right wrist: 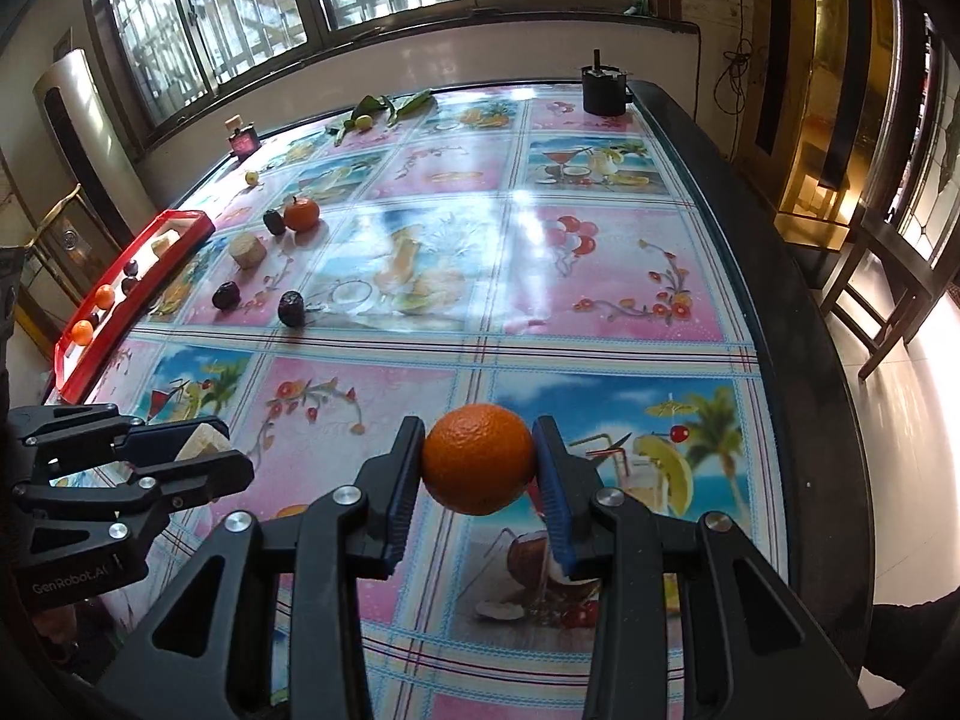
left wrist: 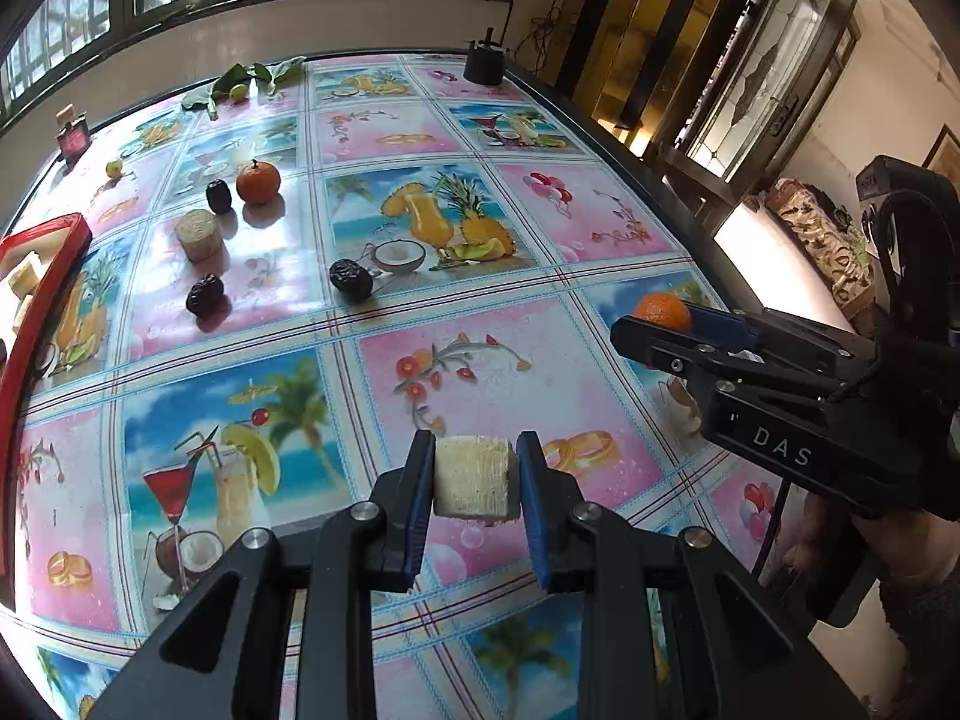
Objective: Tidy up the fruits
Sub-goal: 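Carry the held orange and white block toward the red tray, then lower the orange and white block into the tray and open both grippers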
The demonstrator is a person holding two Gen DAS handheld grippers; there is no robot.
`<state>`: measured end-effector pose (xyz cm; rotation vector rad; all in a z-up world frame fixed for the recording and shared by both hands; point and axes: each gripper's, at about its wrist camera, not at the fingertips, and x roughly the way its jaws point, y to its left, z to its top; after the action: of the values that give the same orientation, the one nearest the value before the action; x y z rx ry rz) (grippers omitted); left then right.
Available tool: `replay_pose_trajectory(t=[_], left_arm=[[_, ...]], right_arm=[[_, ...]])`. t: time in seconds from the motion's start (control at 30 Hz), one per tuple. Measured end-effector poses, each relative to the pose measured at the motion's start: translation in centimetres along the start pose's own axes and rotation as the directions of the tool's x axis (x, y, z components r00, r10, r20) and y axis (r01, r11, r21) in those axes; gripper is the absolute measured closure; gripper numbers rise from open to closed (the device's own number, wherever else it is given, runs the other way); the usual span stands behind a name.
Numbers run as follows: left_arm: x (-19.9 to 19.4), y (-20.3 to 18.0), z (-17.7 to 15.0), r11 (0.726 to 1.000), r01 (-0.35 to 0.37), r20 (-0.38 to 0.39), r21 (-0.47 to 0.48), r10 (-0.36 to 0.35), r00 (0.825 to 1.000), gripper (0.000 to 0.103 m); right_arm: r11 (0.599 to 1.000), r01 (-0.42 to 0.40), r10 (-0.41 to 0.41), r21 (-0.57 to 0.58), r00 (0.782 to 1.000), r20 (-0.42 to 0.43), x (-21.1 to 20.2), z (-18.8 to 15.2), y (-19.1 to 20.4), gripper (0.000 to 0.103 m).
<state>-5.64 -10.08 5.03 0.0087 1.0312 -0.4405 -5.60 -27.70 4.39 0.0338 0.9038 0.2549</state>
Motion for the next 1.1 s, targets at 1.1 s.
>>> replay_pose_trajectory(t=[1.1], left_arm=[[-11.0,31.2,-5.1,0.805,-0.294,0.052,-0.516,0.373,0.927,0.077]], right_arm=[[0.856,-0.382,0.359,-0.348,0.924,-0.133,11.5,8.3,35.9,0.064]])
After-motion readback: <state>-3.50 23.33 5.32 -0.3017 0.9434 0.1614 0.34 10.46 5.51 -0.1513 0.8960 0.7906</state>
